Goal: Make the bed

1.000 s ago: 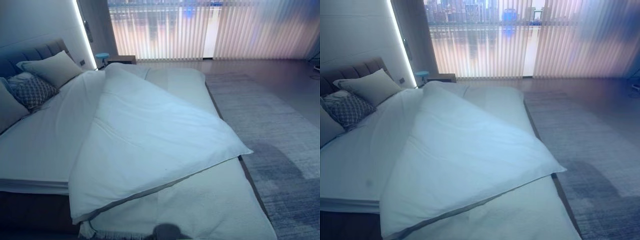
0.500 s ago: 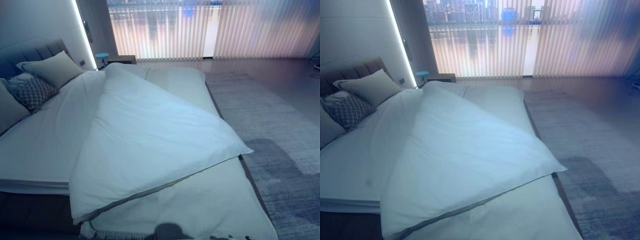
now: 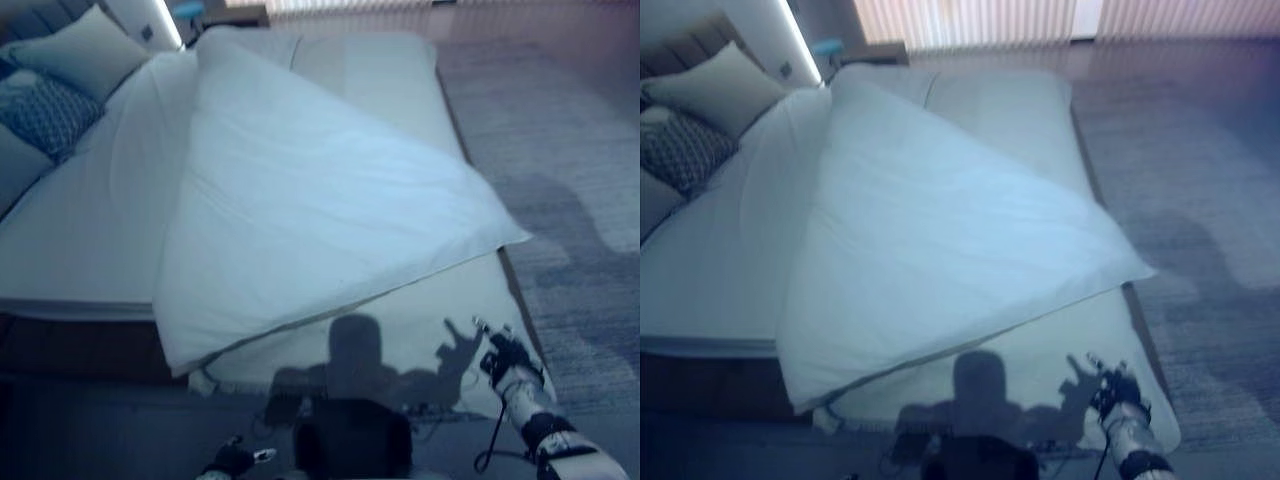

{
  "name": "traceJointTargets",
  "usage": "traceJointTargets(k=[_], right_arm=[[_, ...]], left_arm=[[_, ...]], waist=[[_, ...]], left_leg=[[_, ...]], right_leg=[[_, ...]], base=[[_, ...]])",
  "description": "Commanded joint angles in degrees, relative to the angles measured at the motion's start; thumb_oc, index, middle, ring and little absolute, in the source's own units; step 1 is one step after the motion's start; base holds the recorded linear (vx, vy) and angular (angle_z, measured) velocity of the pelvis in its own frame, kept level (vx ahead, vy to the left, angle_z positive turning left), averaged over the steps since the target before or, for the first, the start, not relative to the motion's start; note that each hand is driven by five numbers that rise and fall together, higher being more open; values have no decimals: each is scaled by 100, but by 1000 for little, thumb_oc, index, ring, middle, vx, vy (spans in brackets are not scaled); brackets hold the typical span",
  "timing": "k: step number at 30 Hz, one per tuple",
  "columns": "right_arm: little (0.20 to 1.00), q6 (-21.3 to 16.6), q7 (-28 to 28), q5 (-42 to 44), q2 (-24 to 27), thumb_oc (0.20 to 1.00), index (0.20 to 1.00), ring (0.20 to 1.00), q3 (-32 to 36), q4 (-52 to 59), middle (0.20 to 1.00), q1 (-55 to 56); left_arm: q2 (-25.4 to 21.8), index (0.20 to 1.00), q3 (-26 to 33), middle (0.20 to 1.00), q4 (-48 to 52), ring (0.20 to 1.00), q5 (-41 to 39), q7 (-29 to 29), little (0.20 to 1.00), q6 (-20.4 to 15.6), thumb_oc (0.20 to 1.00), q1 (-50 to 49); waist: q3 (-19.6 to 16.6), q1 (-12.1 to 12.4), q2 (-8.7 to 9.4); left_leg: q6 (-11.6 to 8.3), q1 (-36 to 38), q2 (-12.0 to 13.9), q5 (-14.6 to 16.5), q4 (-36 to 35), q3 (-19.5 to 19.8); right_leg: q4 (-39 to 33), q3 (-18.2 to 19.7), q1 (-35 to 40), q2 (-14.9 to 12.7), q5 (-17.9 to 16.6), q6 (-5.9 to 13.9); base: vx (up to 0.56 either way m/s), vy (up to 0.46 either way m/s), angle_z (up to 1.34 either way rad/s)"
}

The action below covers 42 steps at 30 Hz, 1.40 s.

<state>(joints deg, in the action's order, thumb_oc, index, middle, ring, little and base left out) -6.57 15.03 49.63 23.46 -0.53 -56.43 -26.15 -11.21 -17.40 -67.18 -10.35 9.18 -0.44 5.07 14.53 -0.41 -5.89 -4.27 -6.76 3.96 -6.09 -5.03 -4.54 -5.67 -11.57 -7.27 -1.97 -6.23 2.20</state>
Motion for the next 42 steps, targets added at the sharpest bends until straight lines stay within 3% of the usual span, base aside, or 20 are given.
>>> traceJointTargets(k=[1, 19, 35, 42], right_arm=[[1000, -402, 265, 417, 356, 1000, 1000, 1000, 133, -37, 1000, -786], [1000, -732, 779, 958, 1411, 1000, 1000, 1000, -245, -616, 1000, -3512], [1000, -654, 905, 790, 1868, 1000, 1000, 1000, -1115, -1192, 1000, -5227], [1000, -240, 866, 112, 1992, 1000, 1000, 1000, -1957, -1707, 1000, -5995]], left_arm=[[-11, 1000, -329, 1000, -68, 1000, -325, 135, 1000, -72, 1000, 360], [-60, 1000, -710, 1000, 739, 1000, -992, 382, 1000, -208, 1000, 514], [-82, 1000, -1088, 1000, 1207, 1000, -1173, 577, 1000, -323, 1000, 669], [-145, 1000, -1248, 1000, 1408, 1000, -1235, 715, 1000, -399, 1000, 784]], waist=[[245, 156, 329], [875, 293, 230], [1226, 521, 228], [1318, 628, 294]], left_leg=[[100, -96, -479, 270, 3, -172], [36, -1303, -513, 39, 3, 34], [-17, -2365, -539, -192, 3, 289], [-50, -2721, -527, -296, 3, 374]], right_leg=[[67, 254, -155, -64, 91, 452], [67, 293, -1297, 3, -134, 443], [79, 100, -2230, 21, -383, 499], [82, 17, -2548, 22, -451, 501]], base=[[29, 11, -5], [11, -2, -1], [-14, -9, 6], [-7, -9, 4]])
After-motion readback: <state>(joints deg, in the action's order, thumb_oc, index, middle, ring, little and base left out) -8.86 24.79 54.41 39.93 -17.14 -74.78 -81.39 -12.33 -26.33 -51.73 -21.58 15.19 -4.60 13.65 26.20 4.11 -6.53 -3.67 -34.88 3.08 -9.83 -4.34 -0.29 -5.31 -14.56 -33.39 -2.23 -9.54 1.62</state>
